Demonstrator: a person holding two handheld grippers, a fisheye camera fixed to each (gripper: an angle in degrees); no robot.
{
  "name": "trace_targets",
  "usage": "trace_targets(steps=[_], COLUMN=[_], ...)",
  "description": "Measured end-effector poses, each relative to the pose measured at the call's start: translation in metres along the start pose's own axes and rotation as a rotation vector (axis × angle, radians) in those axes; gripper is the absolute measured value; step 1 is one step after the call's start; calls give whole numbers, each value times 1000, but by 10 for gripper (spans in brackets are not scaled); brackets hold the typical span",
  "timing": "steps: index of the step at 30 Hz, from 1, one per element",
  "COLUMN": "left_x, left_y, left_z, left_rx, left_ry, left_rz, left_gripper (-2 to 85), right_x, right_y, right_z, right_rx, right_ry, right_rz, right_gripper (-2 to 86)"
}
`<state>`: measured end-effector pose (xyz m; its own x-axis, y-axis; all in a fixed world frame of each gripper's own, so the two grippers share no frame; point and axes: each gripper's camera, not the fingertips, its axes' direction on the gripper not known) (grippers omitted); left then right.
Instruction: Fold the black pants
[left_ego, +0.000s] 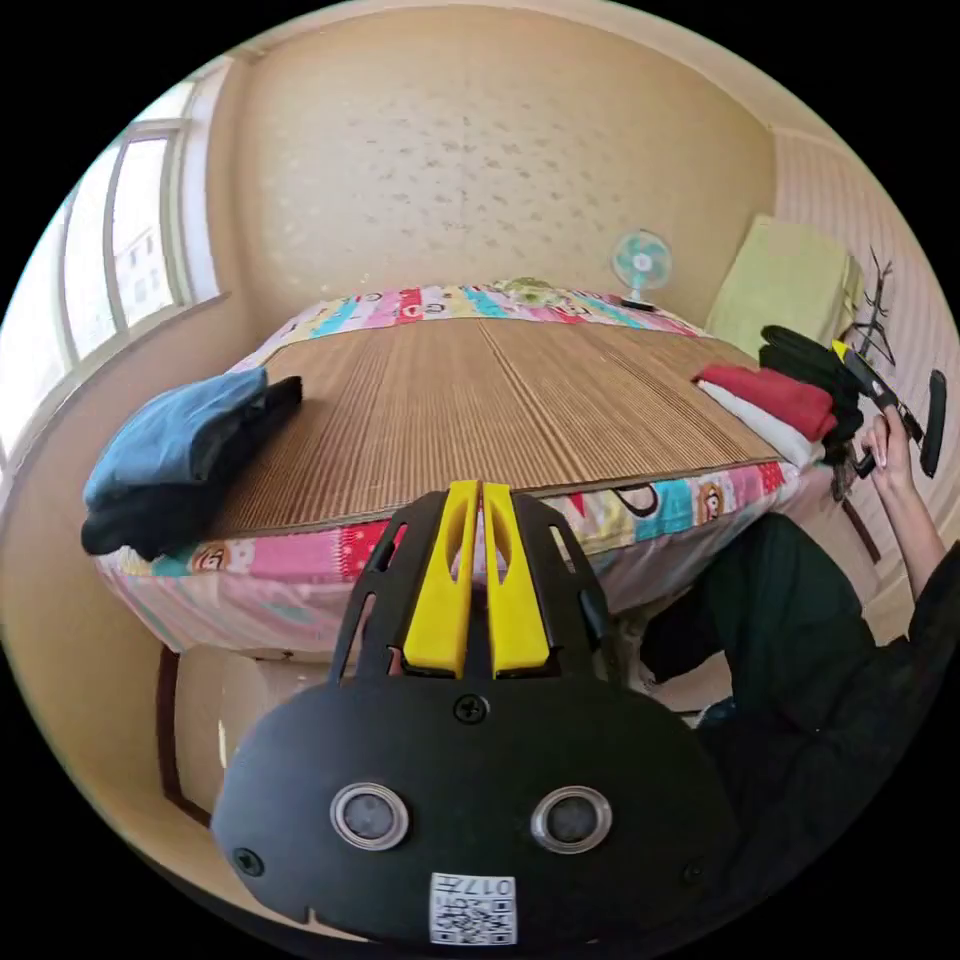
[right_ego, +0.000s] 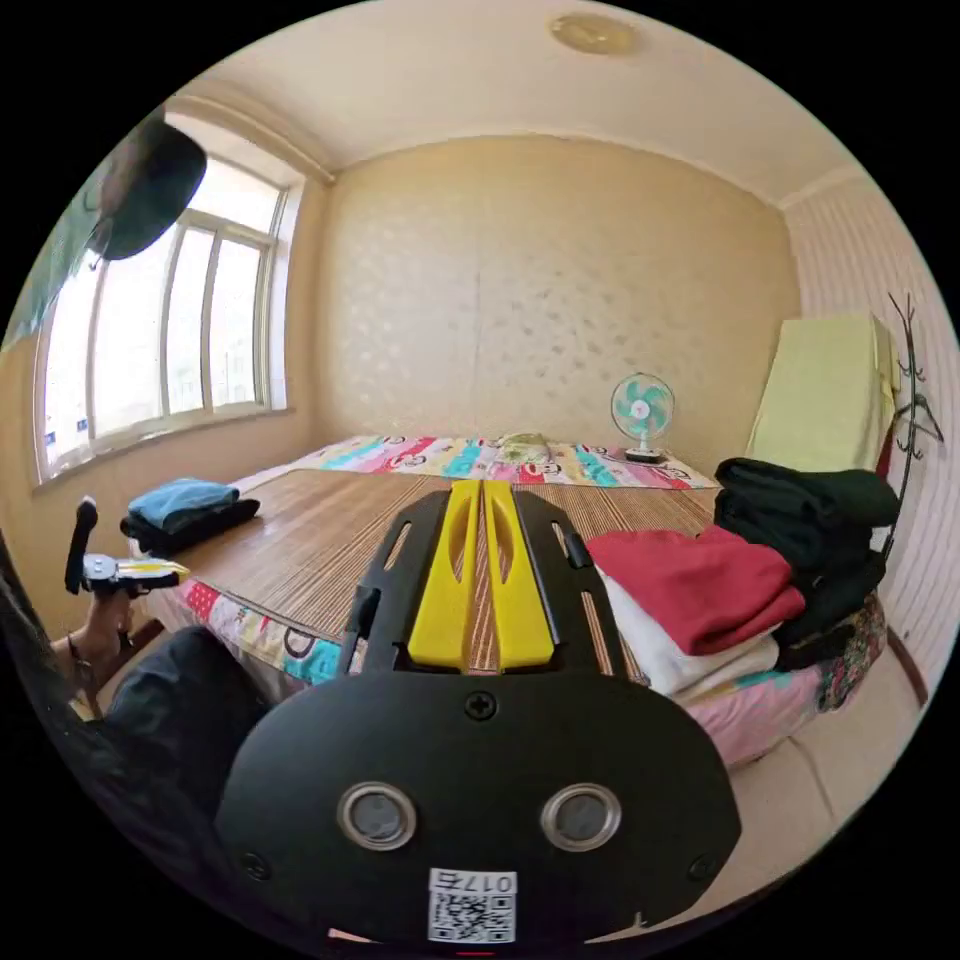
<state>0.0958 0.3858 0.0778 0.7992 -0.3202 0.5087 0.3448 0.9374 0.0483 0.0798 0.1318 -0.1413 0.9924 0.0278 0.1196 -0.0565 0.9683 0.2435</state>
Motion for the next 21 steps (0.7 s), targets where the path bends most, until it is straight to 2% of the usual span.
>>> trace_targets(steps=[2, 3, 6, 10, 13, 15, 17, 20, 21], left_x=[38, 59, 102, 124, 118, 107, 98, 86, 82], left_y=[-2, 0, 10, 21, 26, 26, 27, 32, 35], left_z=[15, 25, 40, 44, 52, 62, 67, 69, 67], left_rx=[-36, -56, -89, -103, -92, -98, -85, -67, -62], left_ry=[136, 259, 450, 409, 480, 541, 567, 590, 596], left_rz=[28, 25, 64, 104, 76, 6, -48, -136, -150], left_gripper=[-9, -10, -10, -10, -9, -8, -5, 13, 21], right_x=[53, 65, 107, 154, 217, 271, 353, 435, 443], right_y=[22, 27, 44, 1, -62, -94, -107, -89, -88], right_z=[-20, -22, -35, -61, -75, -81, -87, -87, -85], right_rx=[-16, -51, -180, -192, -151, -117, -67, 8, 24], right_ry=[-115, -121, -78, 169, 288, 356, 399, 255, 233], right_rz=[153, 203, 326, 262, 303, 423, 651, 976, 1000], right_gripper=[6, 7, 13, 50, 98, 118, 127, 137, 139])
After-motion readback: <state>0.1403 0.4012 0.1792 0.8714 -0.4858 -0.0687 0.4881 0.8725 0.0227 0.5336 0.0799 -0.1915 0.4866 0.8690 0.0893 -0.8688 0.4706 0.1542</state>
